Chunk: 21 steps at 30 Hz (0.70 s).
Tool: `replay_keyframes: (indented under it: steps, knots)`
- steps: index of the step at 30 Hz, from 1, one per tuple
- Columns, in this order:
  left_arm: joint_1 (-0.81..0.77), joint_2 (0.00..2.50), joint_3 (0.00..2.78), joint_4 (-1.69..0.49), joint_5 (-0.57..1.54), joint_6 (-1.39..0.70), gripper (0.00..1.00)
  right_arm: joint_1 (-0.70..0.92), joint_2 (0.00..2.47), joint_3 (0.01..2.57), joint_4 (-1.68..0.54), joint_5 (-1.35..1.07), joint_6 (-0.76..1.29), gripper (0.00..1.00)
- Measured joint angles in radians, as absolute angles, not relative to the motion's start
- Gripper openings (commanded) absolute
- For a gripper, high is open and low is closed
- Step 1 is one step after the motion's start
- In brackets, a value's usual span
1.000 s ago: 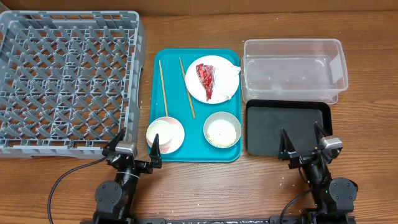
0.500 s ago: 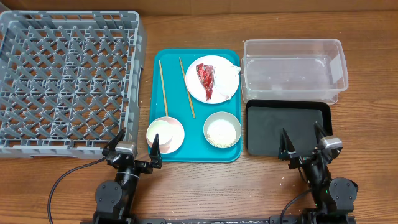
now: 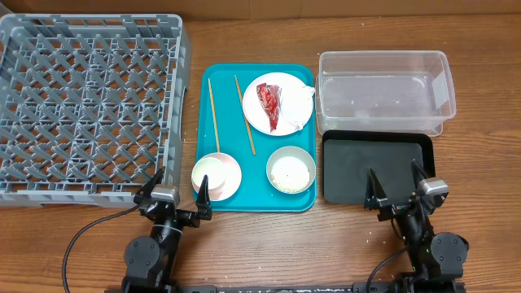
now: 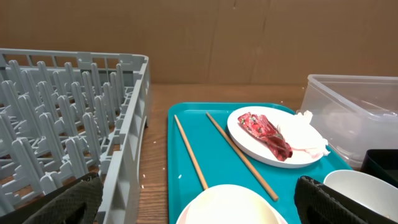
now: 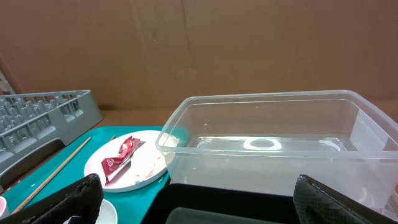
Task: Sort waste into correct bins and load items into the dishwasher
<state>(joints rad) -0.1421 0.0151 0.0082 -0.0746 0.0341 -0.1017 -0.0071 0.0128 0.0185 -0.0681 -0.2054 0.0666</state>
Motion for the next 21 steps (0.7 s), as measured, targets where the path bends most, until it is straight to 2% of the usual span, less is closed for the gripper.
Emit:
replay_keyframes:
  steps: [10, 17, 21]
  knots:
    - [-0.142, 0.015, 0.008, -0.075, 0.019, -0.128, 1.0, -0.007, 0.013, 0.019, -0.068, -0.205, 0.067, 1.0]
    - [-0.142, 0.015, 0.008, 0.071, 0.078, -0.42, 1.0, -0.007, 0.013, 0.019, -0.025, -0.293, 0.067, 1.0]
    - [-0.142, 0.015, 0.008, 0.167, 0.109, -0.5, 1.0, -0.007, 0.013, 0.021, -0.035, -0.424, 0.069, 1.0]
